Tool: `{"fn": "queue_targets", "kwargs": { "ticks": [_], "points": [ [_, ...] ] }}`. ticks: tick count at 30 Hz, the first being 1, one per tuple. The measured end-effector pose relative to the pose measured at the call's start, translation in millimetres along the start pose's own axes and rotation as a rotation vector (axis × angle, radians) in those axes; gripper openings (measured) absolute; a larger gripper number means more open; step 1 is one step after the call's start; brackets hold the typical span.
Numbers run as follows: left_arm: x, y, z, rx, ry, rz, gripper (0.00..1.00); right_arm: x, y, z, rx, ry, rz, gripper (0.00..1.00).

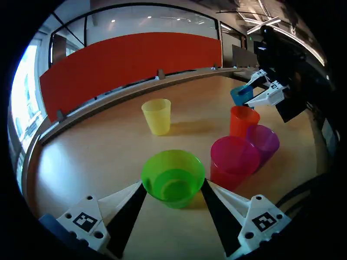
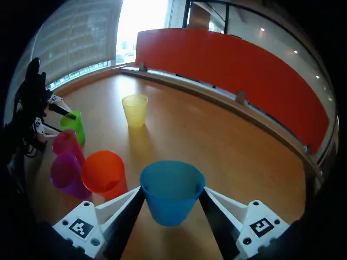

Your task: Pour water

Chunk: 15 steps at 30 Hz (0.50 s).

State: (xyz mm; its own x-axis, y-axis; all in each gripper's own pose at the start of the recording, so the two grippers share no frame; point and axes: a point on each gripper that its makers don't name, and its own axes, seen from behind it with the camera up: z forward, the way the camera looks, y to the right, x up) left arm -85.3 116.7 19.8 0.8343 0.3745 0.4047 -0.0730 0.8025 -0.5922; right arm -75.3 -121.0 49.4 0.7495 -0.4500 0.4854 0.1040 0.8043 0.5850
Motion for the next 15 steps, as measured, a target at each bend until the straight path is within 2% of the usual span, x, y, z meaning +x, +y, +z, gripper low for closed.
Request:
{"fn": "queue_targets", "kwargs": {
  "ticks": [15],
  "points": [
    [-3,0.5,-8.6,-0.006,-0.011,0.01,0.89,-13,-3,11.5,0.005,-0.031,0.006,0.89]
  ]
}}
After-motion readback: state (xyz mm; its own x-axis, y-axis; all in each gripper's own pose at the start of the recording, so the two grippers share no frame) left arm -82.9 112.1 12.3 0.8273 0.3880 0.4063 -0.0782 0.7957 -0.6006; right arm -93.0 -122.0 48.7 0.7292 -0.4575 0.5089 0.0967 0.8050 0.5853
